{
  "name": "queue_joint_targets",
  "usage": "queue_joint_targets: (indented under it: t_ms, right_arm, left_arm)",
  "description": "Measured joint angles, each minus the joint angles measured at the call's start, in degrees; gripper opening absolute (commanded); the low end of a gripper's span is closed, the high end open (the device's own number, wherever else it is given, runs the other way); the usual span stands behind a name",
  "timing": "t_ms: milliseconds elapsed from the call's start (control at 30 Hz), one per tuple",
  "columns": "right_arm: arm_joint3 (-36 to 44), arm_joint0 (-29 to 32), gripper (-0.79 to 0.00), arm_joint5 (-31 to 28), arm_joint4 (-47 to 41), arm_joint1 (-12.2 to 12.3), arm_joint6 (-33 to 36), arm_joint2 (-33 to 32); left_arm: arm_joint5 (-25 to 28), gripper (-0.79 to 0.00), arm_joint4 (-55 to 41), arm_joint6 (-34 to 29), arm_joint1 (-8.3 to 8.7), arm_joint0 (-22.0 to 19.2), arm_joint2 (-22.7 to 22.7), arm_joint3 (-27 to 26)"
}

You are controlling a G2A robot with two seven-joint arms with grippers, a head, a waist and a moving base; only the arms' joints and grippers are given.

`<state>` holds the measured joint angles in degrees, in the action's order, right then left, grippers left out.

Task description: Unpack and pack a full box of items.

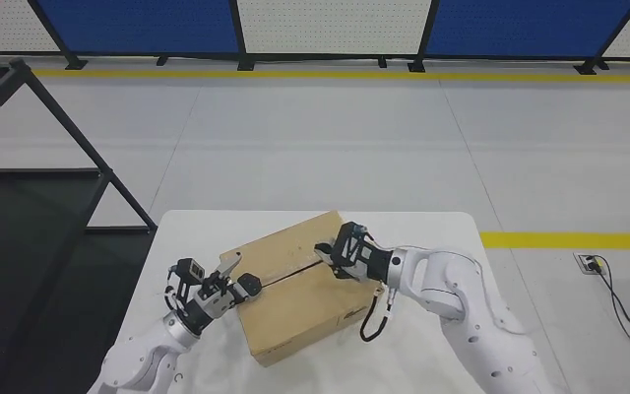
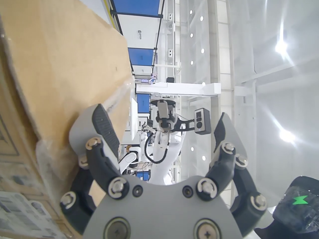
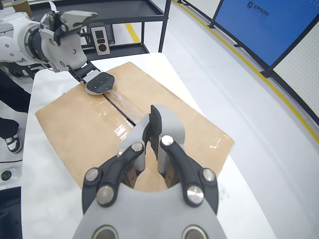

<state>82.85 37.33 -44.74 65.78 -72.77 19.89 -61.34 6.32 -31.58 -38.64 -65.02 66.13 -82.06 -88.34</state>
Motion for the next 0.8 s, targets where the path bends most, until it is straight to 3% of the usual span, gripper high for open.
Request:
queue_joint_targets:
  t_ms: [100,133,267,467,600,800]
  right_arm:
    - [1.47,0.96,0.0,-1.83,2.13,0.6,-1.6,-1.47]
    - [1.69,1.08,-0.61,-2.1,2.54,0.7,-1.76,-1.71]
    - [1.71,1.09,-0.339,-2.12,2.56,0.71,-1.75,-1.74]
    - [1.7,1.09,-0.078,-2.11,2.55,0.71,-1.74,-1.73]
    - [1.7,1.09,-0.009,-2.11,2.55,0.71,-1.74,-1.73]
    - [1.7,1.09,-0.001,-2.11,2.55,0.71,-1.74,-1.73]
  left_arm:
    - [-0.44,0.0,0.8,0.73,-0.11,-0.37,0.78,0.4]
    - [-0.54,-0.001,0.9,0.92,-0.14,-0.43,0.96,0.44]
    - [-0.62,0.0,0.92,1.07,-0.17,-0.47,1.1,0.44]
    - [-0.61,-0.001,0.91,1.05,-0.16,-0.46,1.09,0.44]
    - [-0.61,-0.001,0.91,1.05,-0.16,-0.46,1.09,0.44]
    - [-0.61,-0.001,0.91,1.05,-0.16,-0.46,1.09,0.44]
